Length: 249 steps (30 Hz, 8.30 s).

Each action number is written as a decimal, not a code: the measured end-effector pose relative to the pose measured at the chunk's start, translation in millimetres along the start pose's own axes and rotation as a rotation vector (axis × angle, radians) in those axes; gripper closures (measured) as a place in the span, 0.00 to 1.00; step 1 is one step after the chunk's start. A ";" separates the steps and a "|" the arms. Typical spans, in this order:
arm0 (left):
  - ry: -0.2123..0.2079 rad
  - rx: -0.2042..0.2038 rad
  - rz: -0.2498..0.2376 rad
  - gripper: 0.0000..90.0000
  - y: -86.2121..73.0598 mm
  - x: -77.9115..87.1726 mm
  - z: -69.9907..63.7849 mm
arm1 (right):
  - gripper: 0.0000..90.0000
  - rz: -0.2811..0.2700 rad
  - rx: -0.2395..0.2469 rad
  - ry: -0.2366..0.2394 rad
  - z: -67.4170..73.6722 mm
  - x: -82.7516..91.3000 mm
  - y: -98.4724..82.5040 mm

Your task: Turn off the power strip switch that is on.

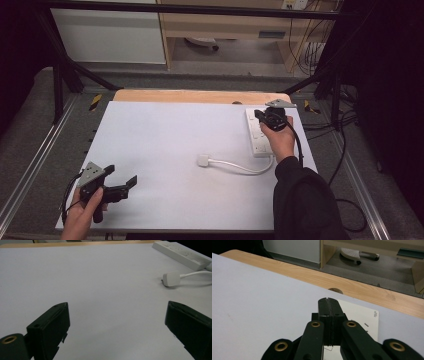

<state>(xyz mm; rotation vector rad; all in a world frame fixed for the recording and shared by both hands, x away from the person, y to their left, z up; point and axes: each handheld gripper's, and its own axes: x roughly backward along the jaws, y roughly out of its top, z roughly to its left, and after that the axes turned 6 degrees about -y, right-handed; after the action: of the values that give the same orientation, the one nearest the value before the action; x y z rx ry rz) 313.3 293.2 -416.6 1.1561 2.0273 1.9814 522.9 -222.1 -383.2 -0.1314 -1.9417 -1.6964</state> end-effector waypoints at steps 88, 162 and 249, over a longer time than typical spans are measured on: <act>-0.021 -0.013 0.006 0.07 0.1 -0.2 -1.6 | 1.00 0.171 -0.038 -0.091 -0.2 -52.0 -31.1; -0.023 -0.020 0.009 0.07 0.1 -0.1 -1.8 | 1.00 0.201 -0.028 -0.096 1.5 -54.8 -28.9; -0.018 -0.026 0.018 0.06 -0.6 -1.2 -2.5 | 0.05 0.000 -0.121 0.033 9.7 40.9 4.3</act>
<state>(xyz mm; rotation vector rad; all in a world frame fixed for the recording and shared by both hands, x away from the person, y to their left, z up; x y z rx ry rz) 312.5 290.5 -417.3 1.1868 1.9832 1.9927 487.0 -223.5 -361.0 -0.1476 -1.8153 -1.8044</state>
